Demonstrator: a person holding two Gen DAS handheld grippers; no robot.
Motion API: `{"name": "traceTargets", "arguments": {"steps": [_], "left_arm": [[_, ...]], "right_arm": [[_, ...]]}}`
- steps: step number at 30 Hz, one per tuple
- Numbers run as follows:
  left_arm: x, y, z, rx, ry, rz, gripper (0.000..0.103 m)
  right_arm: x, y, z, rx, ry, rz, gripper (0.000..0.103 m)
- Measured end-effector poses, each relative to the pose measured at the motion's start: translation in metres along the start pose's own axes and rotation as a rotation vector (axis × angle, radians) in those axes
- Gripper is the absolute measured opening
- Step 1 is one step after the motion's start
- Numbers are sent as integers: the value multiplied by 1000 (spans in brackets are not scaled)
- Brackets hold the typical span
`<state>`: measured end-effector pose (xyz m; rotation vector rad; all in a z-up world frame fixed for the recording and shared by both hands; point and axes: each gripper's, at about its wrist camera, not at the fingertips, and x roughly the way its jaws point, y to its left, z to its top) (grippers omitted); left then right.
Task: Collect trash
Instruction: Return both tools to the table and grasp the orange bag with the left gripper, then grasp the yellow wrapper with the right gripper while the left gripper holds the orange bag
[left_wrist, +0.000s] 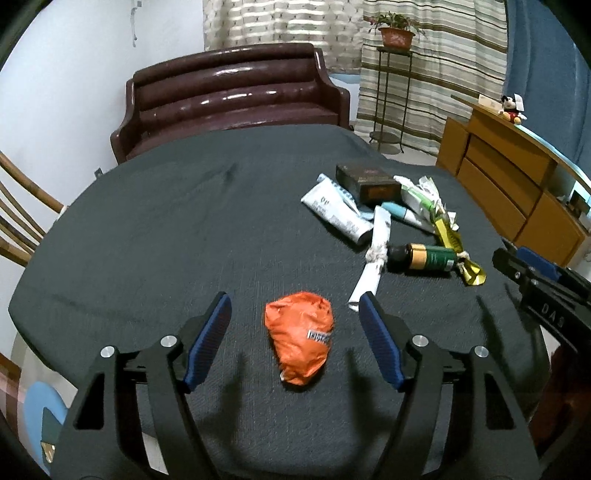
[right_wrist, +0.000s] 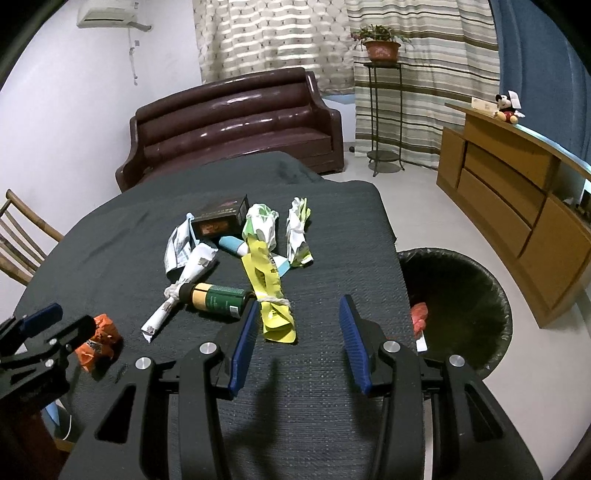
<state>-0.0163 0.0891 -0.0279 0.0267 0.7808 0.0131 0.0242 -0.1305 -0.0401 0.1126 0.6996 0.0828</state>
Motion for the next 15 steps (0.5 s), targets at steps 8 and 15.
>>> {"name": "traceTargets", "arguments": {"steps": [8, 15], "left_arm": [[18, 5, -7, -11, 48, -14, 62], [26, 7, -6, -4, 51, -39, 41]], "right_arm": [[6, 1, 1, -4, 12, 3, 46], [10, 5, 3, -12, 20, 8, 46]]}}
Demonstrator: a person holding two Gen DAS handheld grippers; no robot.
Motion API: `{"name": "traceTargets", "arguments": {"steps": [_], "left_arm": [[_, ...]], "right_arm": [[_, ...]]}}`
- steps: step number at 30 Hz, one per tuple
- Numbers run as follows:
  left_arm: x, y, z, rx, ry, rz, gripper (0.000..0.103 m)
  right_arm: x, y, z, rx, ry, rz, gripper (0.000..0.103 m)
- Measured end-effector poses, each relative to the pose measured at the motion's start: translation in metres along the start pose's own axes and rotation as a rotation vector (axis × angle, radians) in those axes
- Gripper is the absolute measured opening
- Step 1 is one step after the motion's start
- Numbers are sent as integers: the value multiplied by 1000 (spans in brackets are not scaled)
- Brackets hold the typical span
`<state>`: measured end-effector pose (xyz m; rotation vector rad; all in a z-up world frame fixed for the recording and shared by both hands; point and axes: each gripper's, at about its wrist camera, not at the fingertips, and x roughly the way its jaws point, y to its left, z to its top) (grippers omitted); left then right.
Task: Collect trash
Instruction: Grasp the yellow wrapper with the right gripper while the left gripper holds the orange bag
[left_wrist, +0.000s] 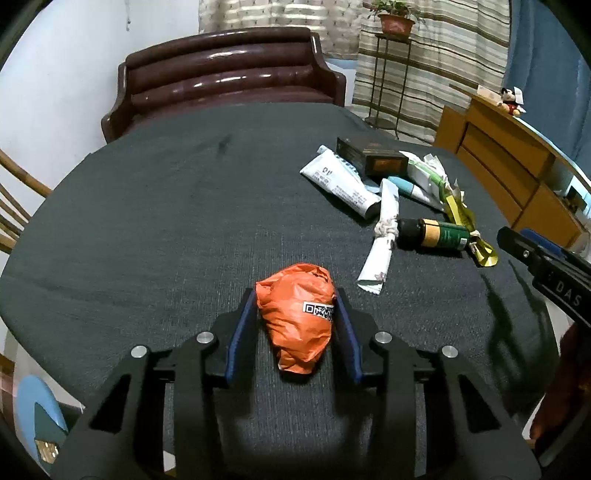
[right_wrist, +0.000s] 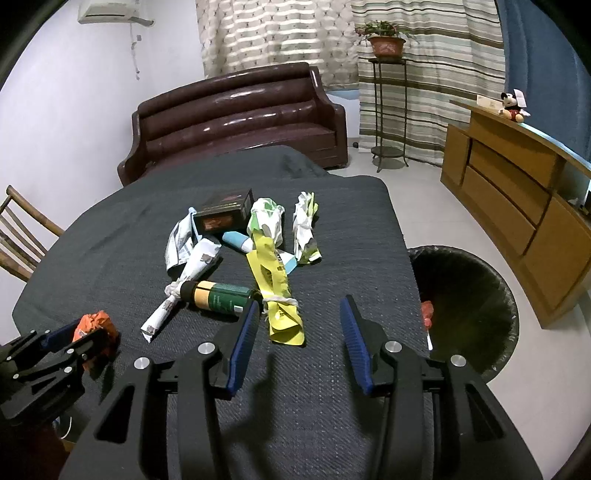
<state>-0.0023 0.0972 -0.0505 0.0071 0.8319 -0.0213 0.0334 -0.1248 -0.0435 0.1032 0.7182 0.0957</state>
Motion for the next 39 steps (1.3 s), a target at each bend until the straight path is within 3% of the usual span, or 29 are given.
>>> {"name": "traceTargets", "arguments": {"steps": [9, 25, 39], "left_arm": [[6, 1, 10, 16, -34, 21, 40], [21, 21, 25, -18, -23, 31, 40], [23, 19, 25, -18, -22, 27, 40]], "right_arm": [[11, 8, 5, -19, 20, 8, 46], [30, 14, 16, -49, 51, -14, 46], [37, 14, 10, -64, 107, 0, 39]]}}
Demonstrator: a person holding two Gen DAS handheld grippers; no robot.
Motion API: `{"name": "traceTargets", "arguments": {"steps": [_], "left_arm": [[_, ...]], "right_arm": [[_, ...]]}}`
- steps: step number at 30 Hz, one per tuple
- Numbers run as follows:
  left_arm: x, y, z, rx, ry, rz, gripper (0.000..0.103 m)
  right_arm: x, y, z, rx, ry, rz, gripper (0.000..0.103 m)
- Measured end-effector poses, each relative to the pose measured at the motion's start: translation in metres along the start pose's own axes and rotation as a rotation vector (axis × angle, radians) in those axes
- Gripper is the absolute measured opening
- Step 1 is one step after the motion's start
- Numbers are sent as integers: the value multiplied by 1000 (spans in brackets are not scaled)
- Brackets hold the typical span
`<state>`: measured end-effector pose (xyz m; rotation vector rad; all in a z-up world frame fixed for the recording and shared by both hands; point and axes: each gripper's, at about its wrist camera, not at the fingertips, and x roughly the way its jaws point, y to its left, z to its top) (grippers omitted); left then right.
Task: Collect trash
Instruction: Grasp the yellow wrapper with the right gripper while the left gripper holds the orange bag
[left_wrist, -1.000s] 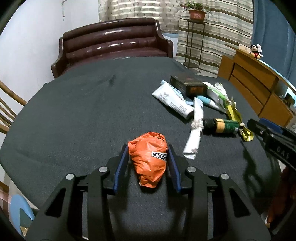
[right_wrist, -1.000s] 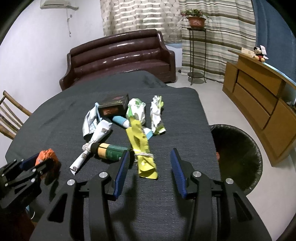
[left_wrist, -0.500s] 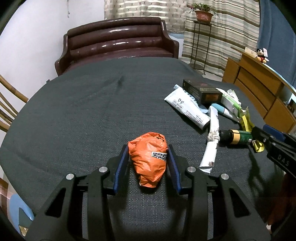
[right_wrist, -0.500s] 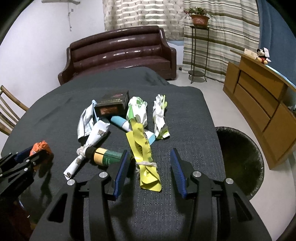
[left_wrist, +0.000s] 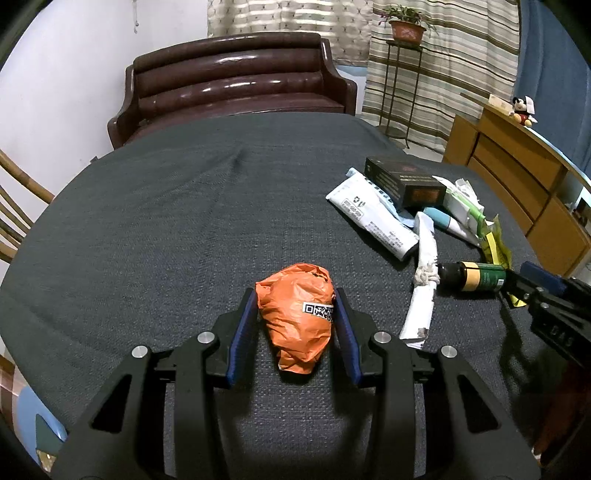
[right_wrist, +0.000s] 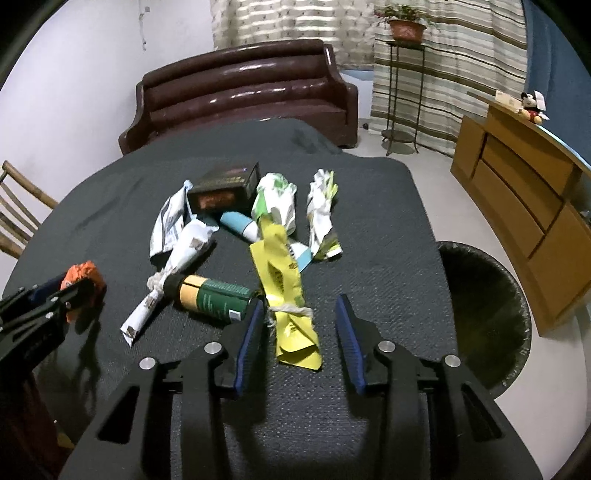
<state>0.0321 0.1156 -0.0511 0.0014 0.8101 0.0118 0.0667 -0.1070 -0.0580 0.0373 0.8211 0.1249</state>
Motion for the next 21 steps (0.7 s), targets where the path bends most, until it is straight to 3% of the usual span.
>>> {"name": "traceTargets", "arguments": {"steps": [5, 21], "left_arm": [[0, -2, 1, 2, 0, -2, 40], [-3, -8, 2, 3, -9, -12, 40]], "right_arm": [[4, 5, 2, -18, 23, 16, 26], [-9, 4, -6, -20, -7, 22, 25]]}}
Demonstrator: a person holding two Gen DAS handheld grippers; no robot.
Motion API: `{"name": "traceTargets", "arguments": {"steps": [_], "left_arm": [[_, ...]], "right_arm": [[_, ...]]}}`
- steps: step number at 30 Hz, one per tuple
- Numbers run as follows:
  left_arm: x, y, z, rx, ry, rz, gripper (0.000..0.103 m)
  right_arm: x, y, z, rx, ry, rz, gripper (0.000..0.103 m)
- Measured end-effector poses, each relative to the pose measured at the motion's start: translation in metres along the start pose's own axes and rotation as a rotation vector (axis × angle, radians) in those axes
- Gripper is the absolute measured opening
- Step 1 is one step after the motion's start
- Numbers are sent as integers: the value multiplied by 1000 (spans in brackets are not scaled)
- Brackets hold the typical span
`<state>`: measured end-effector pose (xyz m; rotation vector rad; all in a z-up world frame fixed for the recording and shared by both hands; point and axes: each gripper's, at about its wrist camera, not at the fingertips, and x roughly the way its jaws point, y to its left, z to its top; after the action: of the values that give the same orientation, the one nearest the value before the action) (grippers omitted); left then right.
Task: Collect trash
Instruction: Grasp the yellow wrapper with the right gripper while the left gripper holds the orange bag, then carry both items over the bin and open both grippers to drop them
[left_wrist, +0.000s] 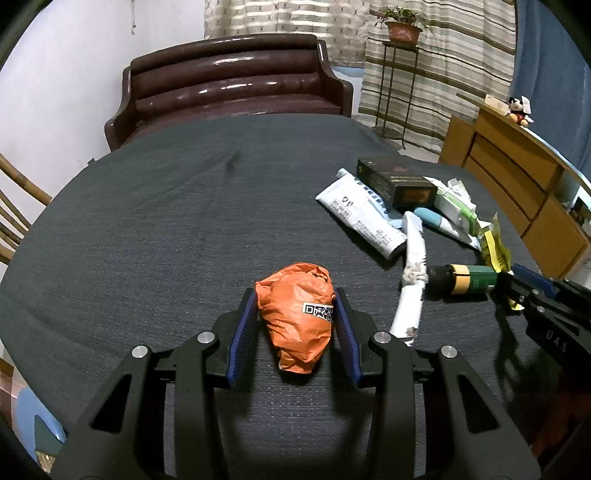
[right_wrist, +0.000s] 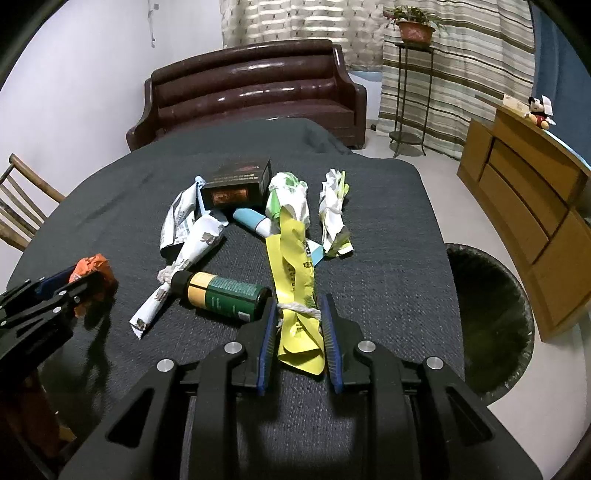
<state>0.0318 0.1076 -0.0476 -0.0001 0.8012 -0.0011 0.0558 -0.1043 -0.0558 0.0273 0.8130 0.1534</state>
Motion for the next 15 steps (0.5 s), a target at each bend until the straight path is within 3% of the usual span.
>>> {"name": "traceTargets", "arguments": {"steps": [8, 15], "left_arm": [[-10, -29, 5, 33, -34, -53, 40], [-15, -67, 16, 79, -69, -115, 40]], "right_arm": [[-14, -15, -1, 25, -42, -19, 25], [-28, -47, 4, 53, -102, -105, 25]]}}
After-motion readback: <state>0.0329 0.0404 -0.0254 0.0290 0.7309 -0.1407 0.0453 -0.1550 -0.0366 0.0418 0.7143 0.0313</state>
